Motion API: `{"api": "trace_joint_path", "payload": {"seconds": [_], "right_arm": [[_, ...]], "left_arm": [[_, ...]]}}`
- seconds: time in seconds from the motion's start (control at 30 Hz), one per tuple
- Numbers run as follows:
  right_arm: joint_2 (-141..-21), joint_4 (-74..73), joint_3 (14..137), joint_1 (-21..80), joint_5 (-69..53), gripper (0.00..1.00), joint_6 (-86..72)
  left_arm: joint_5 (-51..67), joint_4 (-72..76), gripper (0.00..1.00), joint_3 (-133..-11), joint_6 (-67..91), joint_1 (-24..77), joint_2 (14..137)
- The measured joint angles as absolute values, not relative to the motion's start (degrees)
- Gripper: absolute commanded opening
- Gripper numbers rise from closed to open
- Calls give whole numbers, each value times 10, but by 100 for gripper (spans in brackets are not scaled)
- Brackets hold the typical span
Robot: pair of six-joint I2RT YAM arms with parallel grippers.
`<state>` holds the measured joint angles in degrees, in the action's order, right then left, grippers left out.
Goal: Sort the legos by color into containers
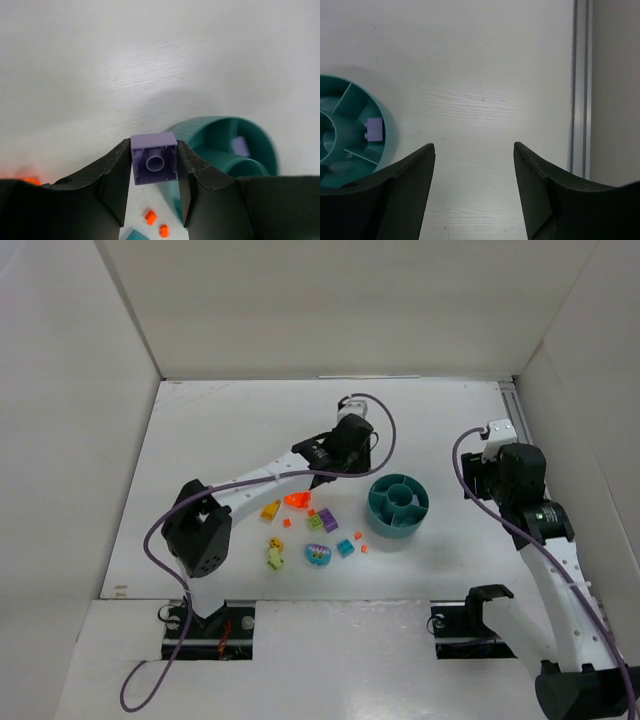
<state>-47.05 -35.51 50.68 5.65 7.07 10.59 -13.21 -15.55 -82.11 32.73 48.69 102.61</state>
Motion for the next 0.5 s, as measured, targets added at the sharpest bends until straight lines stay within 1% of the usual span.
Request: {"api": "trace_joint_path", "payload": {"seconds": [0.03, 0.13, 0.17, 0.23, 0.33, 0.5], "right_arm": [[-458, -355, 506, 56, 74, 71, 102], [-420, -354, 503, 56, 90, 76, 91], [-408, -352, 500, 56, 96, 76, 87], [-383, -351, 495, 56, 107, 79, 81], [-355, -345, 484, 56, 118, 79, 77], [-342, -340, 478, 56, 135, 79, 70]], "left_arm": [[-126, -143, 26, -830, 310, 496, 1015], [-103, -112, 26, -868, 256, 533, 1004], [-93, -103, 26, -881, 241, 546, 1005], [-69, -92, 27, -902, 209, 569, 1009], [-32, -83, 27, -928, 174, 588, 1027], [13, -88, 32, -974, 131, 588, 1087]]}}
